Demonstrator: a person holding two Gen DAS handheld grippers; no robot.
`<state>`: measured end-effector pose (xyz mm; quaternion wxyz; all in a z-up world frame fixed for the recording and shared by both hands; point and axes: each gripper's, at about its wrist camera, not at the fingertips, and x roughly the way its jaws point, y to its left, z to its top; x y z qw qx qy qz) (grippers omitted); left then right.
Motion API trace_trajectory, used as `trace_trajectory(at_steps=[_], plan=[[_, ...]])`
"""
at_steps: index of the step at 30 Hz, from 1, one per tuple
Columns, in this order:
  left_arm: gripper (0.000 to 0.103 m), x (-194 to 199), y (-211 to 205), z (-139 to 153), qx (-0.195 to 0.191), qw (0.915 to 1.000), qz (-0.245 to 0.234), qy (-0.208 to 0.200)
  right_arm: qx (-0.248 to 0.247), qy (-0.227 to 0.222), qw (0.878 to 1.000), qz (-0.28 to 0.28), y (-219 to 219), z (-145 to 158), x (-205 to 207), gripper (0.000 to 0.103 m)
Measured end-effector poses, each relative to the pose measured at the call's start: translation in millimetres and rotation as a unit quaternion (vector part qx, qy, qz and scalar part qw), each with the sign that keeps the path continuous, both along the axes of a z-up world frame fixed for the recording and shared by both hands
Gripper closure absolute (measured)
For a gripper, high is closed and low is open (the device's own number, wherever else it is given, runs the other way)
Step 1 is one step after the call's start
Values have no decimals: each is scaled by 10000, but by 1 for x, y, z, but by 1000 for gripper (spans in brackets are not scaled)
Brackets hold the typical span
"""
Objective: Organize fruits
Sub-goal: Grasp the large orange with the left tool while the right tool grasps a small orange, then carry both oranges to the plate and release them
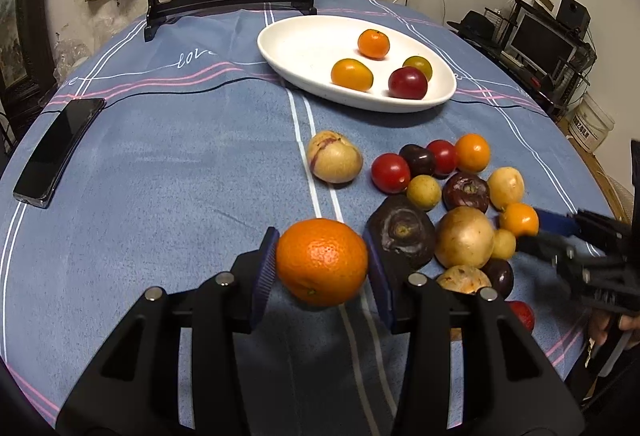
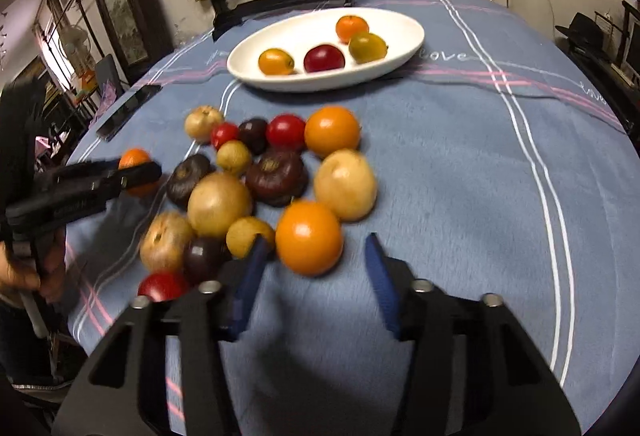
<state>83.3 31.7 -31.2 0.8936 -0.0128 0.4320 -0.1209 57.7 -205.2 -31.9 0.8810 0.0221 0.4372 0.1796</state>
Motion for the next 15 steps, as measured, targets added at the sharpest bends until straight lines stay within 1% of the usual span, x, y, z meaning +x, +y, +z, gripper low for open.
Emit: trace_trajectory(at_steps=[1, 4, 8, 15], plan=[[59, 0, 0, -1, -3, 10000, 2, 22, 41, 19, 10000, 44, 1, 0, 2, 66], [59, 0, 0, -1, -6, 10000, 7, 48, -29, 10, 10000, 79, 6, 2, 5, 66], [59, -3, -2, 1, -9, 10000, -16, 24, 215, 50, 9997, 62, -1, 3, 0, 68], [59, -12, -3, 17, 3, 9999, -7, -155, 334, -326, 9989, 56, -15, 23, -21, 68]])
